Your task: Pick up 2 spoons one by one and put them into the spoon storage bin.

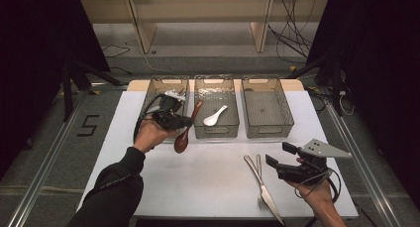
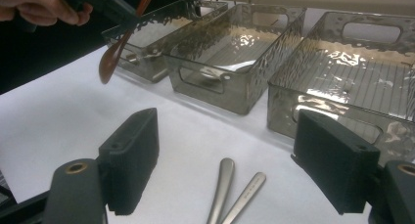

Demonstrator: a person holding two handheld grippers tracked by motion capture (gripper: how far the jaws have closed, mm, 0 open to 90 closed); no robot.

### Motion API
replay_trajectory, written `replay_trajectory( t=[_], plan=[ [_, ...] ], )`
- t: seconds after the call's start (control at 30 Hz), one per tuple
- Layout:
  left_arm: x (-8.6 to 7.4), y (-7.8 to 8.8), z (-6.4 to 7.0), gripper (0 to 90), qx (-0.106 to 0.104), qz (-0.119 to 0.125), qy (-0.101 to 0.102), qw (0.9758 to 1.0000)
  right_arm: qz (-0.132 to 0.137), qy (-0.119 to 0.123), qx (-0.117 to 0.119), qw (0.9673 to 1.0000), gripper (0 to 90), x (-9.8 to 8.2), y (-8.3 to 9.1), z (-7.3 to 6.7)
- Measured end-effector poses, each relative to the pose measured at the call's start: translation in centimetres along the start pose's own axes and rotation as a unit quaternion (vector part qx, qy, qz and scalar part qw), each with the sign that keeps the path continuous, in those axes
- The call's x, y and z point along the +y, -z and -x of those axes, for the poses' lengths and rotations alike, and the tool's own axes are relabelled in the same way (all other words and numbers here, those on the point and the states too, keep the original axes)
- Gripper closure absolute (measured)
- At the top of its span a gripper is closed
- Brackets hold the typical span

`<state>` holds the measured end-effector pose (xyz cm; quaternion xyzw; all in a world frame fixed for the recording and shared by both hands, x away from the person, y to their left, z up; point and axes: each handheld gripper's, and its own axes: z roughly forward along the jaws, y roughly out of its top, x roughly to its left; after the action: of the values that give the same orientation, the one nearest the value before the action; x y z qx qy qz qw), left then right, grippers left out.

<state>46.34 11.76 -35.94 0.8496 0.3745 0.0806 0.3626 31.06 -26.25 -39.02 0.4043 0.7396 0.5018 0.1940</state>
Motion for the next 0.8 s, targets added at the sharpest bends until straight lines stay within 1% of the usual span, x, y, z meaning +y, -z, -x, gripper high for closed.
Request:
replay_trajectory(
  t=[0.17,0.27,0.43,0.5,0.73,0.8],
  plan=[
    [1.8,-0.1,0.3,80.7,0.002,0.002,-0.009,1.0,0.001,0.001,0.0,1.0,25.9,0.0,0.0,0.0],
    [2.8,-0.3,0.3,80.7,0.002,0.009,-0.009,0.9999,0.001,0.0,0.0,1.0,25.9,0.0,0.0,0.0],
    [4.3,-0.7,0.3,80.7,0.004,0.012,-0.014,0.9998,0.002,0.0,0.001,1.0,25.9,0.0,0.0,0.0],
    [4.8,-0.7,0.4,80.6,0.003,0.016,-0.012,0.9998,0.001,-0.001,0.001,1.0,25.9,0.0,0.0,0.0],
    [6.7,-1.2,0.4,80.6,0.005,0.022,-0.017,0.9996,0.001,-0.001,0.002,1.0,25.9,0.0,0.1,0.1],
    [7.1,-1.5,0.4,80.6,0.004,0.024,-0.013,0.9996,0.001,-0.001,0.002,1.0,25.9,0.0,0.1,0.1]
  ],
)
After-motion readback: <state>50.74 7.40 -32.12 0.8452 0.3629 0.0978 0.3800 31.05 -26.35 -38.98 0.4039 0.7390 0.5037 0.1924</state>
